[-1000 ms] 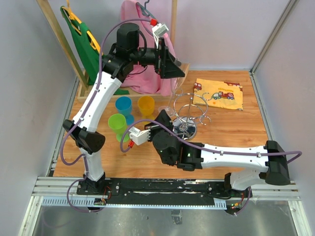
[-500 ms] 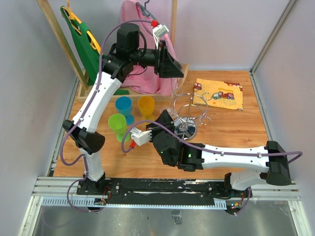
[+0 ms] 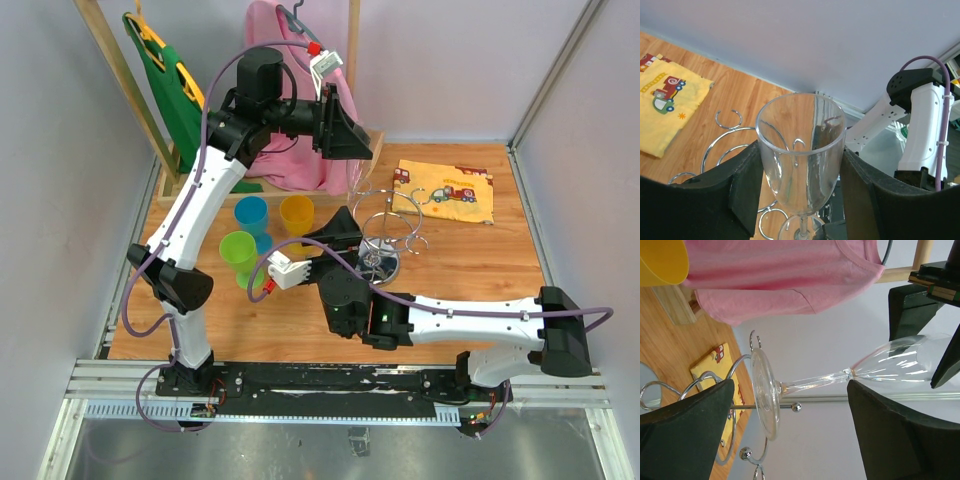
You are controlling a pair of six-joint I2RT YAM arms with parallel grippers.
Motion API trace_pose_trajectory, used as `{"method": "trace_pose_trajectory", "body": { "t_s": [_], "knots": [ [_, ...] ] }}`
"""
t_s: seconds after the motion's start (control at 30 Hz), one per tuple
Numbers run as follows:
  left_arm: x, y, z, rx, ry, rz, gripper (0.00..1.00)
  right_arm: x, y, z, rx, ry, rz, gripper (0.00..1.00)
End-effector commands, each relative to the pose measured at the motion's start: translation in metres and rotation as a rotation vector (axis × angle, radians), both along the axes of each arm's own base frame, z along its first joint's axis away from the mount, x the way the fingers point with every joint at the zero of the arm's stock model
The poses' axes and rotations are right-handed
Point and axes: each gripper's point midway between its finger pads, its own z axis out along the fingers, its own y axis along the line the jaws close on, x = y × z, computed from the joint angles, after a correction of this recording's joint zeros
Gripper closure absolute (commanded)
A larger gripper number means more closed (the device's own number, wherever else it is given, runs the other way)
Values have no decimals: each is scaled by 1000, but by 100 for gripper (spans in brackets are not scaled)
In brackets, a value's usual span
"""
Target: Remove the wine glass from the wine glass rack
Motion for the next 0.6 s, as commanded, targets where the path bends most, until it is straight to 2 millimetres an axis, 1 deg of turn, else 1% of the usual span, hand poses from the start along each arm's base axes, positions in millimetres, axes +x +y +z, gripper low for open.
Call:
{"method": "trace_pose_trajectory", "body": {
  "t_s": [0.0, 0.03, 0.2, 0.33, 0.47, 0.57],
  "knots": [
    [-18, 6, 24, -38, -44, -32, 100, -5, -6, 11, 98, -10, -12, 2],
    [-18, 7, 25, -38, -47, -32, 100, -6, -7, 12, 109, -6, -8, 0],
    [-15, 9, 25, -39, -57, -17, 100, -10, -11, 13, 186, 63, 45, 1],
    [-10, 14, 28, -55, -52, -6, 100, -15, -12, 8, 189, 111, 88, 1],
    [-2, 22, 36, -84, -43, 8, 100, -21, -12, 2, 201, 148, 116, 2],
    [7, 33, 40, -92, -50, 33, 100, -24, -16, 7, 259, 178, 126, 2]
  ]
}}
